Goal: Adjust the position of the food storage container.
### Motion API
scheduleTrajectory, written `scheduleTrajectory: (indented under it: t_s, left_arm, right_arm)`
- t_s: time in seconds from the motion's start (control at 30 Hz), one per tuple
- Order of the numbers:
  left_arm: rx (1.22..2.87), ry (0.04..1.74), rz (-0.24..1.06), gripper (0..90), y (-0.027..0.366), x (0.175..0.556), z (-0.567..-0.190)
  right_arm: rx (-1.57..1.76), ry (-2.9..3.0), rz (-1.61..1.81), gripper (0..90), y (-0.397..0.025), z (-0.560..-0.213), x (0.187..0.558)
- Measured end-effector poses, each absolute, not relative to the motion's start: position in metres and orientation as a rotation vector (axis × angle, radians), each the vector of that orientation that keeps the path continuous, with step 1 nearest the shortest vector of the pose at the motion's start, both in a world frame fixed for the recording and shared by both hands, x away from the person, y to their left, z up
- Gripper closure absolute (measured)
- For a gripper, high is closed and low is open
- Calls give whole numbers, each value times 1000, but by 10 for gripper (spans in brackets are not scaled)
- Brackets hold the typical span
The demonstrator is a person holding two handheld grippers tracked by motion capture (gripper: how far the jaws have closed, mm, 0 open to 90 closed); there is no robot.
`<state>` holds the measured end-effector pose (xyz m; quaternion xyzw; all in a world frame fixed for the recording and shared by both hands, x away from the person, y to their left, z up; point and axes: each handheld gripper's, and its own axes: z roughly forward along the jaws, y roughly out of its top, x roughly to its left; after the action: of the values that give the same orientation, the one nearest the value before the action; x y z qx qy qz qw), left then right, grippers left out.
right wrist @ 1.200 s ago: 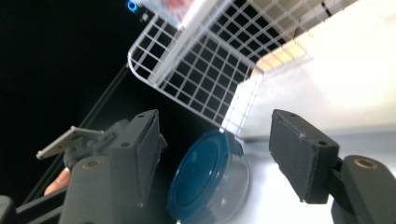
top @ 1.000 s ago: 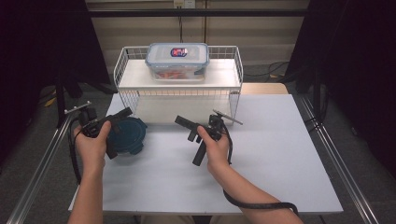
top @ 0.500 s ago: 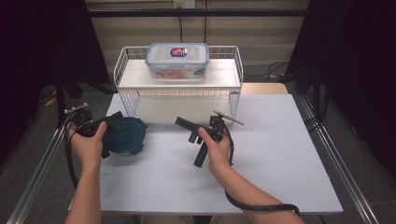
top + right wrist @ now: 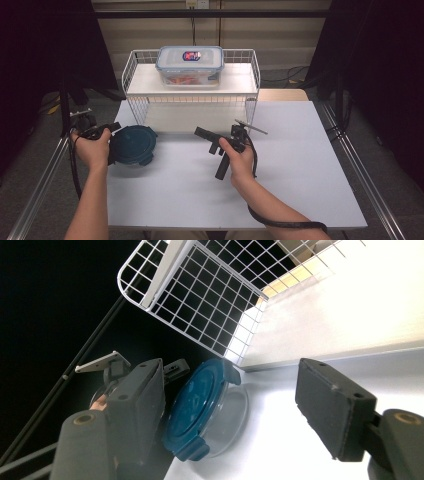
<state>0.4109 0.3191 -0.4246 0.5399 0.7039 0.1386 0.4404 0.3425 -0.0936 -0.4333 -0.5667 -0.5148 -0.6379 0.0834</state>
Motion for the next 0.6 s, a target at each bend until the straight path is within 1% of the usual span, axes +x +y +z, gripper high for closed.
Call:
scheduleTrajectory:
  t_s: [0.1,0.23,0.6]
  left_arm:
    - [1349,1750,360,900,322,413,-428]
    - [1338,1772,389,900,325,416,-430]
    - [1345,1841,351,900,332,422,-440]
  right_arm:
    - [-1688,-1552,-1896,273,-96,-435,341]
    - [-1688,-1552,-1892,268,-98,-436,340]
    - [-1663,-1569,-1899,264,-99,-434,338]
